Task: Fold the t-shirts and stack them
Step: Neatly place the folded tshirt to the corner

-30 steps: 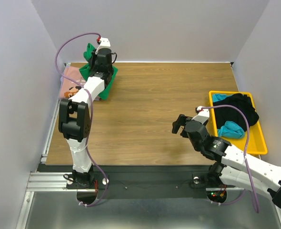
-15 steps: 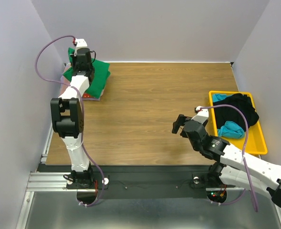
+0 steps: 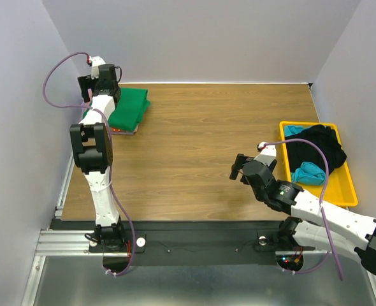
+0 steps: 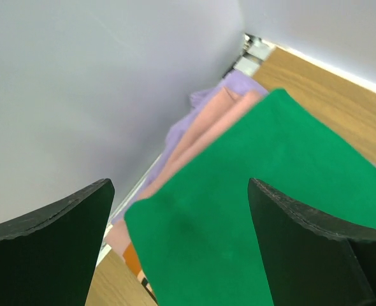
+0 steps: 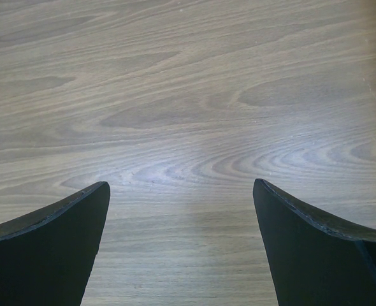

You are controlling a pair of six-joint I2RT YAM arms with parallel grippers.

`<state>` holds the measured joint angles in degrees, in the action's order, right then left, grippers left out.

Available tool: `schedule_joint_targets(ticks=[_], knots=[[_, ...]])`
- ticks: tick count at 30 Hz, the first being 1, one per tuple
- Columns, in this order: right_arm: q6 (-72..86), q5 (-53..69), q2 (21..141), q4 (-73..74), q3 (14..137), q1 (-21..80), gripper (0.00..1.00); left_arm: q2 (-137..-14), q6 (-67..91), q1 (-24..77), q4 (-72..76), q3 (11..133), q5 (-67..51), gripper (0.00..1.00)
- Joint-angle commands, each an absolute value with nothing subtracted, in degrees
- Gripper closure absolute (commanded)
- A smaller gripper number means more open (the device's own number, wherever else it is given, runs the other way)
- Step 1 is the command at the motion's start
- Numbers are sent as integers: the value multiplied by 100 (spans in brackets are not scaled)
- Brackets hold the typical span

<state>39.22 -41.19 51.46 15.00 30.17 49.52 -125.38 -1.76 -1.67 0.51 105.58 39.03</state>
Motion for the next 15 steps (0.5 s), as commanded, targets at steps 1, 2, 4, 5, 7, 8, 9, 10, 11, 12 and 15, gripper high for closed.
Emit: schedule_joint_targets(ticks=[1, 2, 4, 5, 7, 8, 9, 10, 11, 12, 15], knots=[[3911, -4316, 5054, 1459, 3234, 4948, 0, -11752, 412, -237, -183, 10916, 4114, 2], [3920, -4289, 5028, 1459, 3226, 4948, 0, -11673, 587, -237, -272, 10942, 4078, 2], [3920, -4237, 4966, 1459, 3243, 4948, 0, -11436, 851, -237, -649, 11073, 3912, 2], [3946, -4228, 4948, 1468, 3243, 4948, 0, -11348, 1227, -229, -816, 11118, 3659, 2], [3964, -4192, 4922, 1468, 3252, 4948, 0, -11005, 1536, -229, -1203, 11058, 3237, 2], [3981, -4158, 4922, 1468, 3252, 4948, 0, -10847, 1834, -194, -1282, 10935, 3017, 2], [3999, -4157, 4913, 1476, 3252, 4948, 0, -10672, 2002, -159, -1353, 10768, 2693, 2], [4016, -4122, 4922, 1477, 3261, 4940, 0, -10479, 2187, -115, -1406, 10549, 2602, 1], [4043, -4105, 4922, 1477, 3269, 4939, 0, -10033, 2380, -71, -1380, 9929, 2488, 2], [4043, -4113, 4939, 1485, 3278, 4939, 0, -9785, 2625, -9, -1267, 9557, 2392, 2], [4043, -3999, 4931, 1503, 3340, 4948, 0, -8862, 2899, 473, -836, 8168, 2180, 2]])
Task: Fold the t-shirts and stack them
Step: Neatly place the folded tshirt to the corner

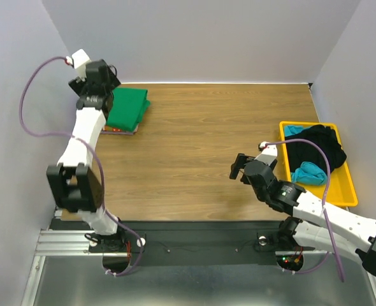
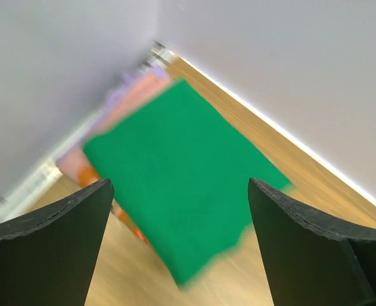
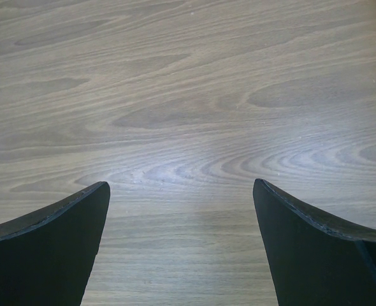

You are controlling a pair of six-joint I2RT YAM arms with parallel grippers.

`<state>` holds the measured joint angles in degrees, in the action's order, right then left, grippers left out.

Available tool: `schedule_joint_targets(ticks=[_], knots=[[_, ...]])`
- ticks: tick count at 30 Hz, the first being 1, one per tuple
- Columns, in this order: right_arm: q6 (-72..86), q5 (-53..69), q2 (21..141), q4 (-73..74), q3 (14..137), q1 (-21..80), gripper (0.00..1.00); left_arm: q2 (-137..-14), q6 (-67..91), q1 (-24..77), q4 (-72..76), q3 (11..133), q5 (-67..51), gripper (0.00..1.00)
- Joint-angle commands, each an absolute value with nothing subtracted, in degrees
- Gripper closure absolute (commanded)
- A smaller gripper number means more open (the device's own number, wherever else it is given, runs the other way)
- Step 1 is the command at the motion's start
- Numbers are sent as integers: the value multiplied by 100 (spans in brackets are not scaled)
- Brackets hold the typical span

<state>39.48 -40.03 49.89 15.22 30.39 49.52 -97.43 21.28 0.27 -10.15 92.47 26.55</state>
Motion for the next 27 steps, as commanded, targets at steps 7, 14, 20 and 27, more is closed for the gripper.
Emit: schedule_joint_targets(ticks=[7, 14, 20, 27], knots=[[4341, -3929, 5018, 1503, 3217, 4948, 0, -7254, 3575, 2458, -598, 5436, 2866, 1], [4877, -3657, 4957, 1503, 3033, 4948, 0, -5741, 4455, 3996, -580, 4088, 2961, 1], [5264, -3621, 4913, 1503, 2672, 4948, 0, -4966, 4868, 4500, -833, 3296, 3330, 2], [5414, -3762, 4579, 1503, 2400, 4948, 0, -4247, 4922, 4491, -1064, 3104, 3560, 1]])
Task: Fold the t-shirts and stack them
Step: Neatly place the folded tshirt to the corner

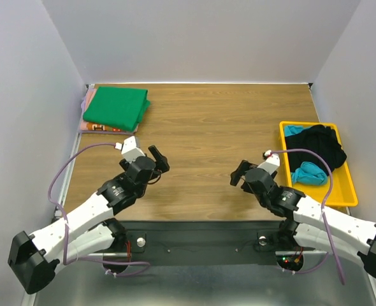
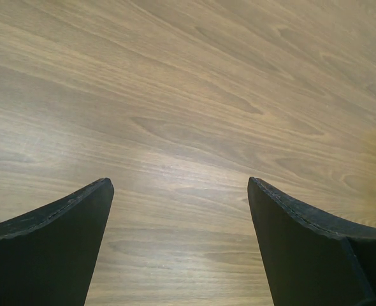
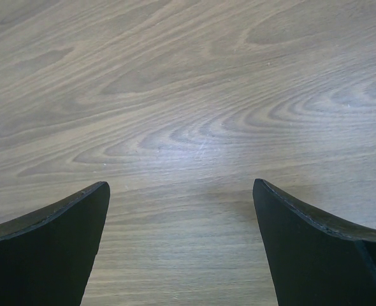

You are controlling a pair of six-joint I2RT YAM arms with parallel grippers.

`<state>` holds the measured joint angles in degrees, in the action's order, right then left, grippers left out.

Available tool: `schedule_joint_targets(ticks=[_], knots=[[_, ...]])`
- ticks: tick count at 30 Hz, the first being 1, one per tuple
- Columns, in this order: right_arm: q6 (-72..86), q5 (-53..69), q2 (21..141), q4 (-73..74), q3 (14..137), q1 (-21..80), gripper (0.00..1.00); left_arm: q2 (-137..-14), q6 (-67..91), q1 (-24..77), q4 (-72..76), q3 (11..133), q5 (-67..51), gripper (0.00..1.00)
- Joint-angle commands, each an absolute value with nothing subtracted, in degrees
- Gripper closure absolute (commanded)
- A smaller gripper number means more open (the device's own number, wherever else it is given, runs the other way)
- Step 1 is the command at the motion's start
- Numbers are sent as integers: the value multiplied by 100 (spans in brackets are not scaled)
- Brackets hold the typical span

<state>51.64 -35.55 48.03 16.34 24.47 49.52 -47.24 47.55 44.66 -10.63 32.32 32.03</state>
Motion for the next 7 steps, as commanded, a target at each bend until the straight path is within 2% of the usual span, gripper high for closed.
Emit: schedule_joint_targets(ticks=[1, 7], knots=[[5414, -3762, 4527, 1503, 2382, 4948, 0, -4149, 4931, 4500, -1055, 3050, 3586, 2], [5186, -3692, 4237, 1503, 2364, 4948, 0, -3280, 4957, 4500, -985, 2778, 3560, 1]])
